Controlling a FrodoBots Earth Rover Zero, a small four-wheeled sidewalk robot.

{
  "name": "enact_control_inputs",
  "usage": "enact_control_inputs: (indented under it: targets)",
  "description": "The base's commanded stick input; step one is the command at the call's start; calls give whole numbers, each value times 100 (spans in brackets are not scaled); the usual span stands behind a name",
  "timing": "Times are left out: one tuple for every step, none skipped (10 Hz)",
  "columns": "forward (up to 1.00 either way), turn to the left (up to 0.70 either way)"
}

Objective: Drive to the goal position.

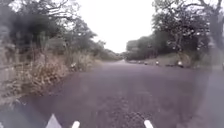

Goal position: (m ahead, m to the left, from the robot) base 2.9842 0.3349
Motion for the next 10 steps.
enact_control_inputs:
  targets:
    - [70, 0]
    - [70, 0]
    - [70, 0]
    - [70, 0]
    - [70, 0]
    - [70, 0]
    - [70, 0]
    - [70, 0]
    - [70, 0]
    - [70, 0]
